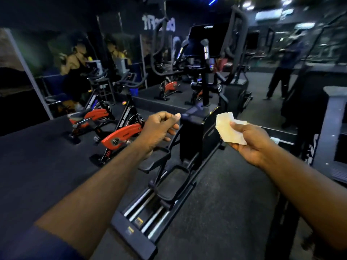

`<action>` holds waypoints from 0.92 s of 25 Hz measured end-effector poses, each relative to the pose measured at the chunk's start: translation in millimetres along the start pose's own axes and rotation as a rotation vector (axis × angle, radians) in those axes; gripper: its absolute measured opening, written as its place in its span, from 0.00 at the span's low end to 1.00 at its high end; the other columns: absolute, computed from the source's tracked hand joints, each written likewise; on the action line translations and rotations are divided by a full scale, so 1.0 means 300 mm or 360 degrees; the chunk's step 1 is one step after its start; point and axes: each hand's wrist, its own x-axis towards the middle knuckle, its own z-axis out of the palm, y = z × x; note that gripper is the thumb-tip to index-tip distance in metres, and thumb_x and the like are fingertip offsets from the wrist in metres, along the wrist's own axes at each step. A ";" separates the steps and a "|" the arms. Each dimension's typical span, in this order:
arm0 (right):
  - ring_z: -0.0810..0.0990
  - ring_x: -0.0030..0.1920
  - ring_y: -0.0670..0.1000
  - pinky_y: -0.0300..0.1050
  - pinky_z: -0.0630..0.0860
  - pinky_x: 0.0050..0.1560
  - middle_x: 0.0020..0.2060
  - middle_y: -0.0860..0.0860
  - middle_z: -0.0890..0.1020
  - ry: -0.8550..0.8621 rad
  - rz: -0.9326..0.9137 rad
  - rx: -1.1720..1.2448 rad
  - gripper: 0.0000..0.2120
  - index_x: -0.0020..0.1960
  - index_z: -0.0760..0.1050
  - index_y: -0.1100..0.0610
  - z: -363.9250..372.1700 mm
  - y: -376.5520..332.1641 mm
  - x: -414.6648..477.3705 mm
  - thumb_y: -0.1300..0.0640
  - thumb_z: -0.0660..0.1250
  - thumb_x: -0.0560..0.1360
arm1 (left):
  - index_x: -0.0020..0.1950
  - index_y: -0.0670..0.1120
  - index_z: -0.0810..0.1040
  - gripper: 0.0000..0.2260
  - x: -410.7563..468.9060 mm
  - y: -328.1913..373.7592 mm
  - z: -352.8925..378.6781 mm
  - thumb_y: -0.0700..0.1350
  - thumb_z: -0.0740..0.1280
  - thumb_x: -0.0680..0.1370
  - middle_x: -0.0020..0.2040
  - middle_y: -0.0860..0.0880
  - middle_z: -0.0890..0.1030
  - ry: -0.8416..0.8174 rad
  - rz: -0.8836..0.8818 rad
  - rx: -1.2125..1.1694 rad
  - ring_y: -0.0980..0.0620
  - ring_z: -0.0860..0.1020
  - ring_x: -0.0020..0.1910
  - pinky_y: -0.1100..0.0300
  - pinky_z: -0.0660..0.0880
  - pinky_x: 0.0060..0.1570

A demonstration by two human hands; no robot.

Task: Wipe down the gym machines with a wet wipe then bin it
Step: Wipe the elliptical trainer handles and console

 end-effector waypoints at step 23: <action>0.87 0.50 0.53 0.45 0.83 0.39 0.52 0.54 0.87 0.0128 -0.0504 -0.0175 0.12 0.63 0.79 0.59 0.179 -0.697 1.871 0.65 0.69 0.80 | 0.52 0.45 0.82 0.11 2.169 0.024 0.459 0.53 0.71 0.81 0.43 0.49 0.86 -0.0240 0.0400 0.0052 0.56 0.80 0.39 0.58 0.76 0.38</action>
